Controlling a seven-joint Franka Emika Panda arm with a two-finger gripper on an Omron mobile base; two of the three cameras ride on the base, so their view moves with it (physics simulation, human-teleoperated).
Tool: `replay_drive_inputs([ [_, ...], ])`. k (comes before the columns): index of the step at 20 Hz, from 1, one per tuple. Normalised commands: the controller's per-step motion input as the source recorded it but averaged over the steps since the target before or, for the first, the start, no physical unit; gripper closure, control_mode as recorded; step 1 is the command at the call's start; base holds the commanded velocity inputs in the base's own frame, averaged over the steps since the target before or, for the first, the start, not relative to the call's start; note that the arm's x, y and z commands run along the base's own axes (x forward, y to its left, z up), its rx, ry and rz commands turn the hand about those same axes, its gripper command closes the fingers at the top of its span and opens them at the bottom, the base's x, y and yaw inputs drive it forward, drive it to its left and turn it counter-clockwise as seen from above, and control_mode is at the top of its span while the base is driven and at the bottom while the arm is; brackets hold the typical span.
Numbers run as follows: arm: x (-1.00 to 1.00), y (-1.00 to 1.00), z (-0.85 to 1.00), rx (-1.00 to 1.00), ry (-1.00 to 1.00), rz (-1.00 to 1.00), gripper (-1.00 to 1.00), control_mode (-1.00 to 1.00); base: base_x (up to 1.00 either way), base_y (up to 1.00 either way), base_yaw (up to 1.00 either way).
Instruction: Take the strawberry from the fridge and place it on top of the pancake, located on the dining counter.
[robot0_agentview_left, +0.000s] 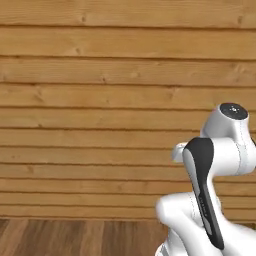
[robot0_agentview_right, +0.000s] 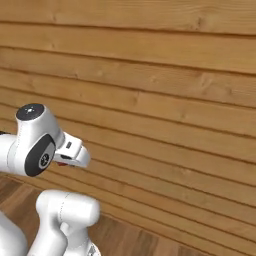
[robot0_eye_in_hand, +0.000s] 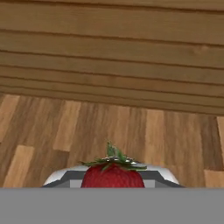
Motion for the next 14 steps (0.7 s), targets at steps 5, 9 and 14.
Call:
replay_drive_inputs([
  [5,0.00,0.00,0.00,0.00,0.00,0.00,1.00,1.00,1.00,0.27,0.67],
  [9,0.00,0.00,0.00,0.00,0.00,0.00,1.00,1.00,0.88,0.21,0.74],
  [14,0.00,0.00,0.00,0.00,0.00,0.00,1.00,1.00,0.54,0.09,0.85],
])
